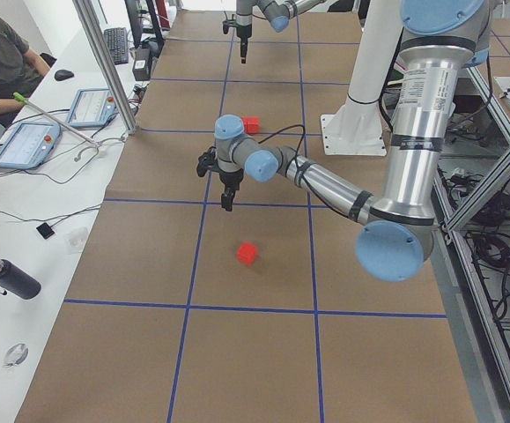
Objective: Form red blocks into L shape at center
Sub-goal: 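Open the left gripper and move it toward the last red cube, then grasp the last red cube with the left gripper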
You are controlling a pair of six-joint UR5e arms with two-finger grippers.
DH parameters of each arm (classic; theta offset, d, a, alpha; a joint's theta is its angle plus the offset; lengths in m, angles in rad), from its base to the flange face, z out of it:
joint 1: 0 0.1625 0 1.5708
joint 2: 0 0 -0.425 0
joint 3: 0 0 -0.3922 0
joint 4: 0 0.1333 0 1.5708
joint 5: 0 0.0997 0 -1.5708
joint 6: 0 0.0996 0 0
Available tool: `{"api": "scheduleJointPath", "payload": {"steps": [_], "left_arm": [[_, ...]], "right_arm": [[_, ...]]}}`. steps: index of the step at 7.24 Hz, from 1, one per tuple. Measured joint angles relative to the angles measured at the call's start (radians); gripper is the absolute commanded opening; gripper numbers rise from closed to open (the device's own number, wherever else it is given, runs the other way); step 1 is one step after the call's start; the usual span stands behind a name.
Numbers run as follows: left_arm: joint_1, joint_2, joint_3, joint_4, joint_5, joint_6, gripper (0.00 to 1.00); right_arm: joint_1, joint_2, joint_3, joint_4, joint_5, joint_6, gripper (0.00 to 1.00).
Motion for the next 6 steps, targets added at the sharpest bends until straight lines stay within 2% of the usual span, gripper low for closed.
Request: {"api": "scheduleJointPath", "payload": {"steps": [1,3,6], "left_arm": [[-0.023,0.034,0.032,-0.064,-0.009,0.114,0.99],[-0.029,0.047,0.07,-0.103,-0.012,0.254,0.99],[-0.026,0.059,0.119,-0.112,-0.013,0.315,0.99]], "right_arm": [[0.0,0.0,0.001,0.0,0.0,0.0,1.0],[-0.001,0.0,-0.001,0.0,-0.001,0.001,1.0],[-0.002,0.003,0.002,0.0,-0.002,0.009,1.0]]}}
